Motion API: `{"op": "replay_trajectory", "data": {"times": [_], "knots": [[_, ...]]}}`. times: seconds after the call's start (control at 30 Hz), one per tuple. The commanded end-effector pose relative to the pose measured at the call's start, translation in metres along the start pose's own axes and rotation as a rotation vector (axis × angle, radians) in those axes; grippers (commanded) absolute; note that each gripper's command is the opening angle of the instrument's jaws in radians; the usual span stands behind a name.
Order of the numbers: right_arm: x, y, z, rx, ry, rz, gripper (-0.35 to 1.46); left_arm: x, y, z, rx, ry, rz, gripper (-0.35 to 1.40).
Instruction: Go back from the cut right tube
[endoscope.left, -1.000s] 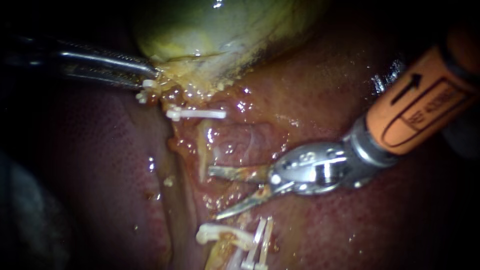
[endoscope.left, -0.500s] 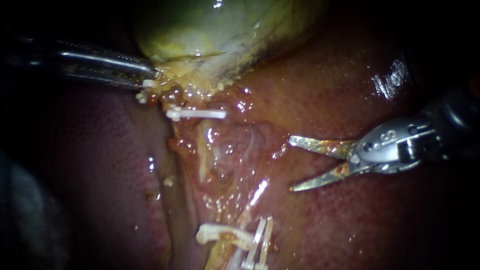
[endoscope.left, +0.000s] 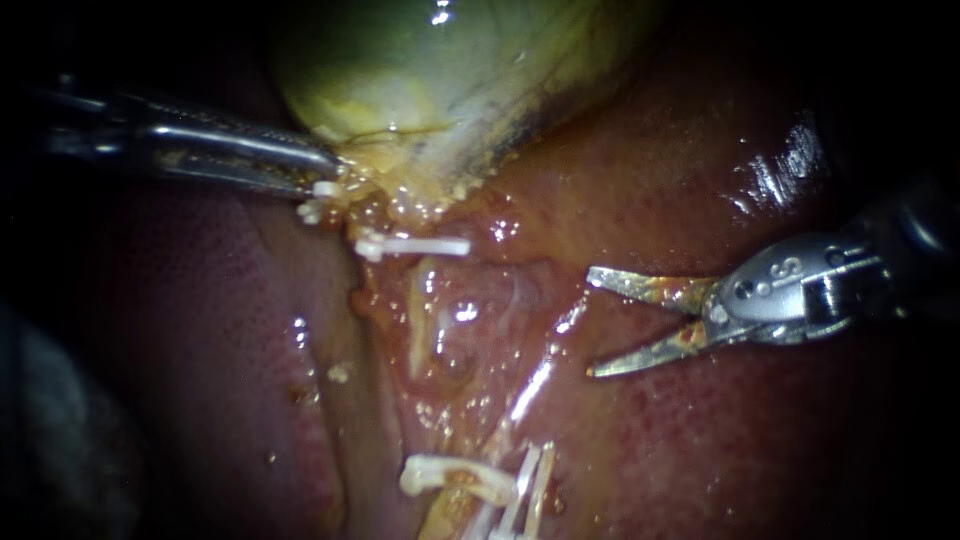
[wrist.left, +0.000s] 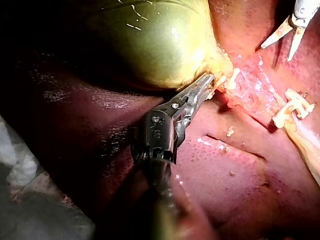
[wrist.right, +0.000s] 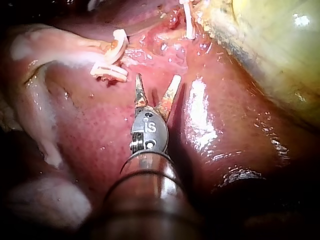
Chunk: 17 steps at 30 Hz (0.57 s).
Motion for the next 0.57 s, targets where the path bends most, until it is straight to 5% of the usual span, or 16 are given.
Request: {"op": "replay_trajectory", "data": {"times": [0.03, 0.23, 0.57], "knots": [[-0.0001, 0.0001, 0.0000, 0.000, 0.000, 0.000, 1.45, -0.0002, -0.0001, 0.0006, 0.000, -0.002, 0.002, -0.35], [-0.0002, 0.0002, 0.0000, -0.001, 0.000, 0.000, 1.45, -0.0011, -0.0002, 0.0026, -0.012, -0.005, 0.010, -0.35], [0.0000, 0.0002, 0.0003, 0.027, 0.006, 0.001, 1.45, -0.0010, -0.0001, 0.0019, -0.016, -0.006, 0.010, -0.35]]}}
